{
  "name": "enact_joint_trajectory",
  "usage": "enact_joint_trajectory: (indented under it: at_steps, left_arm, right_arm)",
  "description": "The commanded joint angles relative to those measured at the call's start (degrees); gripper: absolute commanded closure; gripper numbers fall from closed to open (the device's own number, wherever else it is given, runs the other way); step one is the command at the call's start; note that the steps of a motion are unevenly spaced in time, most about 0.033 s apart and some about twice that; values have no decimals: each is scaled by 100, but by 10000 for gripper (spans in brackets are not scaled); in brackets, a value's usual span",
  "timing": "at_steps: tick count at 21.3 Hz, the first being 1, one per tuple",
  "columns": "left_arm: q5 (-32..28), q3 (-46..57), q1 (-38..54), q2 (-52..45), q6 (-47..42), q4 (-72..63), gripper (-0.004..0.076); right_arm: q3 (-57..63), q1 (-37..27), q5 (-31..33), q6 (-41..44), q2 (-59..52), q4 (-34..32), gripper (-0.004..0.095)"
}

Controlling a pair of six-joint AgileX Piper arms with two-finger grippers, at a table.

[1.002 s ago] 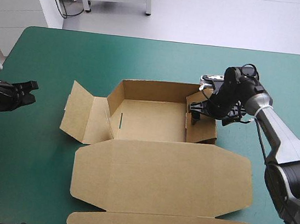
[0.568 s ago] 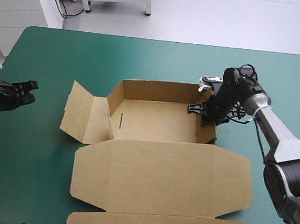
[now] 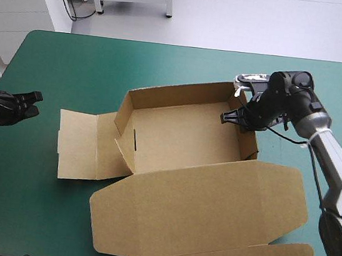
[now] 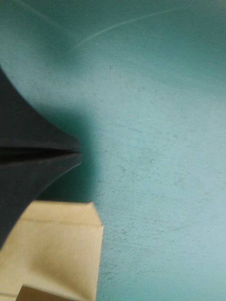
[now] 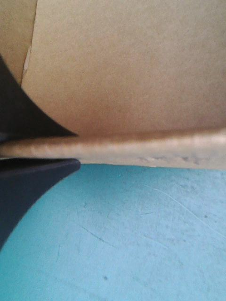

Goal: Fold the box

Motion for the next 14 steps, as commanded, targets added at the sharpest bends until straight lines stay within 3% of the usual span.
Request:
enact_joint_trajectory:
  at_steps: [1, 9, 11, 14]
  left_arm:
    - [-212, -138, -15, -210, 41, -315, 732]
    - [-68, -138, -15, -202, 264, 138, 723]
    - [-68, -138, -15, -202, 274, 242, 657]
    - [37, -138, -15, -202, 428, 230, 472]
  right_arm:
    - [-166, -17, -90, -165, -1051, 136, 908]
    - [-166, -17, -216, -205, -1937, 452, 908]
    - [-166, -17, -216, -240, -1914, 452, 908]
    - [-166, -17, -287, -240, -1856, 452, 908]
